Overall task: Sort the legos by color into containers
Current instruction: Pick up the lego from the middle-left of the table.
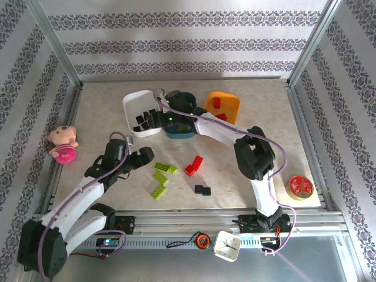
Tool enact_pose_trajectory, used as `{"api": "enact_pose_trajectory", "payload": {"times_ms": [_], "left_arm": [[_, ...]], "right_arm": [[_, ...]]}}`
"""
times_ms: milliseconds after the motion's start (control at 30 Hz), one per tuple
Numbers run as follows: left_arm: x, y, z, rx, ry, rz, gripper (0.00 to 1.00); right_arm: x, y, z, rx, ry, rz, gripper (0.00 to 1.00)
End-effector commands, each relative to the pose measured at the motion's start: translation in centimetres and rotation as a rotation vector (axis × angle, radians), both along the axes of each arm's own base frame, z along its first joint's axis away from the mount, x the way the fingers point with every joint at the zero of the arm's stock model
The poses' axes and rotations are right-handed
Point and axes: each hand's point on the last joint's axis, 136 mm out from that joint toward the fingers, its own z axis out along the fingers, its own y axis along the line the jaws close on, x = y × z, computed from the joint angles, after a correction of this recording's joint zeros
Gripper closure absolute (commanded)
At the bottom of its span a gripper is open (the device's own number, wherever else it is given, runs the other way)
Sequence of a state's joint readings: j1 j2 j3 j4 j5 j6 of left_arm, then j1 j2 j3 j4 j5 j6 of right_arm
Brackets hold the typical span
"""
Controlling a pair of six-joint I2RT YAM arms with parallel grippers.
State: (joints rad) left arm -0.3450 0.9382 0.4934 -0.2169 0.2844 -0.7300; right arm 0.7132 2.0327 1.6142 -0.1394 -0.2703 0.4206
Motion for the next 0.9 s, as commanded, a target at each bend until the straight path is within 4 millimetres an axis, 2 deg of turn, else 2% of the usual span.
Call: {"api": "enact_pose_trajectory", "payload": {"times_ms": [0,100,167,300,433,533,633,867], "left_arm": [[-0.1,-2.7,0.3,0.131,-0.028,-0.148,0.13],[-0.2,-4.9,-0.4,0.227,-0.022,-0.236,0.11],[0.0,-6.5,-0.2,0.264,-0.038,-0.285,0.11],[-0.2,-10.9,0.5,0.325,-0.084,-0.434,0.11],[-0.8,-14.6,-0.6,0.388,-0.063,-0.572,0.15],[-1.0,-16.0,-2.4,0.431,-0.019,-0.631,0.20],[-0.9,-16.6,-3.9,0.465,0.016,-0.651,0.24],[-1.2,-17.9,-5.2,0.512,0.038,-0.692,0.31]], "right_arm": [[0.1,-3.5,2.2,0.051,-0.054,-0.073,0.33],[-1.2,-7.0,1.3,0.030,-0.042,-0.124,0.33],[-1.9,-9.2,0.8,0.016,-0.035,-0.156,0.33],[-3.4,-13.4,0.3,-0.002,-0.035,-0.228,0.33],[-4.7,-17.2,-0.2,-0.017,-0.032,-0.304,0.31],[-5.5,-19.6,-0.2,-0.020,-0.038,-0.356,0.30],[-6.1,-21.7,0.5,-0.007,-0.052,-0.401,0.30],[-7.1,-26.1,2.1,0.005,-0.089,-0.505,0.29]]}}
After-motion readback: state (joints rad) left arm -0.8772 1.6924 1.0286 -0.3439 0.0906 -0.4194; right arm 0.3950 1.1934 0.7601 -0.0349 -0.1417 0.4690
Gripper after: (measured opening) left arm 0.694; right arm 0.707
